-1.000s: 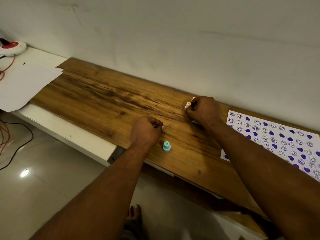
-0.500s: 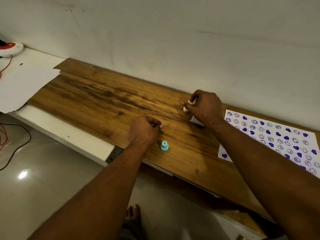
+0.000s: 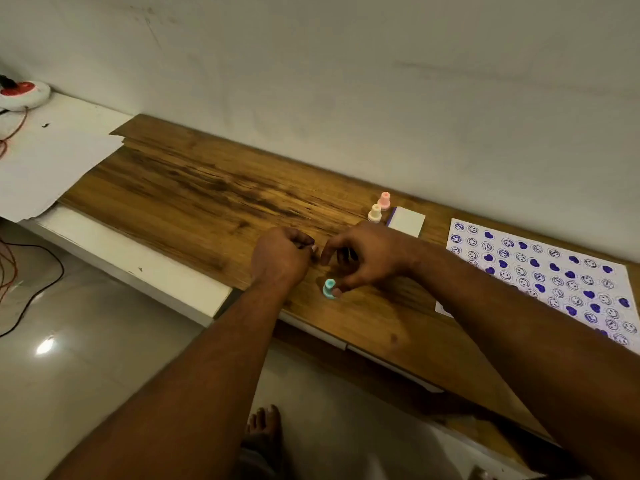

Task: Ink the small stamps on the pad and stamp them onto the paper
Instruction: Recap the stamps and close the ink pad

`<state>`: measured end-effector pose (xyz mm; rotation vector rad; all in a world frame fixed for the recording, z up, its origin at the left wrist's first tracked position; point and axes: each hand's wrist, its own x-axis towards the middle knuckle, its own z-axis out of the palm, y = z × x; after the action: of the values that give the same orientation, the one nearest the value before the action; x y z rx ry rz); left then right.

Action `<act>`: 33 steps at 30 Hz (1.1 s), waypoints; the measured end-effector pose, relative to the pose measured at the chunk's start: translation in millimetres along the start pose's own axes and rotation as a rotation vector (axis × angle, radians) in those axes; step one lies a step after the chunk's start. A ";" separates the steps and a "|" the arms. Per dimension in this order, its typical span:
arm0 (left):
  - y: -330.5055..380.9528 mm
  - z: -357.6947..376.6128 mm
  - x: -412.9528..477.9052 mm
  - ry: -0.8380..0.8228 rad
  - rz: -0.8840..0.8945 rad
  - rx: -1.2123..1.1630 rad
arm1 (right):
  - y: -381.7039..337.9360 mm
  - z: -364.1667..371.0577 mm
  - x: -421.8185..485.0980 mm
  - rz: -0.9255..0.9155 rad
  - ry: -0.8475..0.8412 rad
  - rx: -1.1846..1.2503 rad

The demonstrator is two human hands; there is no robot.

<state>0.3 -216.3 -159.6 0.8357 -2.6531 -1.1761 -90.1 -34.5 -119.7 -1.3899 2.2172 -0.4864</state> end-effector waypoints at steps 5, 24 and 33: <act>1.1 1.2 0.8 0.007 -0.008 -0.024 | -1.1 18.5 7.8 -0.004 0.032 -0.048; 5.0 0.1 0.1 -0.003 -0.022 -0.031 | 46.2 -5.4 -13.2 0.602 0.704 -0.236; 11.3 2.1 -2.4 -0.011 -0.017 -0.018 | 73.7 -22.1 -59.4 0.577 0.457 -0.189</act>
<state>-3.3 -207.5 -152.8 0.8537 -2.6448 -1.2100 -134.8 51.4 -128.3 -0.6894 2.9467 -0.4173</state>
